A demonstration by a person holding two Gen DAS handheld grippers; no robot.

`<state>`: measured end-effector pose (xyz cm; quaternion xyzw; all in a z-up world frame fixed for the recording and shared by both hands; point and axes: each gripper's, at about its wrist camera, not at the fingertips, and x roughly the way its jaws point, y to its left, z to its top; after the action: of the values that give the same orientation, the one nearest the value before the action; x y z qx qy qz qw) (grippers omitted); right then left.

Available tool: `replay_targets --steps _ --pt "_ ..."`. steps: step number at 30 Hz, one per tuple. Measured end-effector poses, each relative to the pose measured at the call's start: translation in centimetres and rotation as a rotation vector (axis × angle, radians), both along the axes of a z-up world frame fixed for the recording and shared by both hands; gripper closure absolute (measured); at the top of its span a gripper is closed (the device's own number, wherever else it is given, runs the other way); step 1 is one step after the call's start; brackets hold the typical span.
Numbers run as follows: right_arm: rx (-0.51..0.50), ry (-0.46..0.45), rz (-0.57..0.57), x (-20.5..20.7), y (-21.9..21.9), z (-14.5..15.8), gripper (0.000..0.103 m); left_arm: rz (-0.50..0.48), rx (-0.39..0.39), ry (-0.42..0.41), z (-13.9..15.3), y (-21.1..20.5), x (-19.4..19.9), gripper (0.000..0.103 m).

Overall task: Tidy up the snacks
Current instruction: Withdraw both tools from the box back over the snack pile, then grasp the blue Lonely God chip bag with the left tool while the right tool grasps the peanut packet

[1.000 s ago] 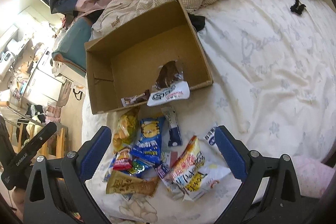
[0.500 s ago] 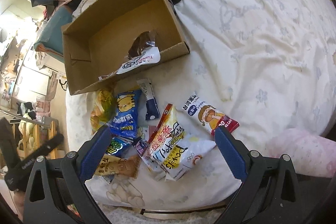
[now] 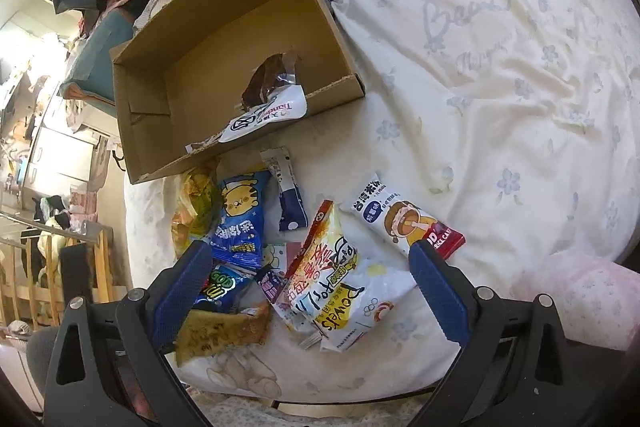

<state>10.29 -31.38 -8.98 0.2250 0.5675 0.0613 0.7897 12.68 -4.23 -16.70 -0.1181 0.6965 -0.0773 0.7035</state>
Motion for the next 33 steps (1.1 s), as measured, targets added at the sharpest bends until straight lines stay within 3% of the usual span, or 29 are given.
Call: replay_targets --steps 4,10,13,14,19,27,33 --pt "-0.005 0.008 0.012 0.1 0.4 -0.3 0.002 -0.007 -0.009 -0.002 -0.2 -0.6 0.2 0.010" --pt "-0.008 0.014 0.029 0.2 0.8 -0.4 0.002 0.007 -0.039 0.020 -0.4 0.1 0.4 0.024" --pt "-0.006 0.017 0.028 0.2 0.8 -0.5 0.002 -0.003 -0.050 0.026 -0.6 0.2 0.3 0.035" --pt "-0.007 0.018 0.029 0.2 0.9 -0.5 0.002 -0.002 -0.059 0.028 -0.6 0.2 0.2 0.046" --pt "-0.003 0.019 0.053 0.2 1.3 -0.6 0.002 0.024 -0.074 0.057 -0.1 1.3 0.2 0.056" --pt "0.018 0.012 0.193 0.0 3.8 -0.4 0.002 0.007 -0.052 0.001 4.3 5.0 -2.3 0.058" --pt "-0.068 -0.010 0.389 -0.6 8.1 -0.4 0.002 0.046 0.031 -0.148 9.4 9.1 -2.3 0.058"
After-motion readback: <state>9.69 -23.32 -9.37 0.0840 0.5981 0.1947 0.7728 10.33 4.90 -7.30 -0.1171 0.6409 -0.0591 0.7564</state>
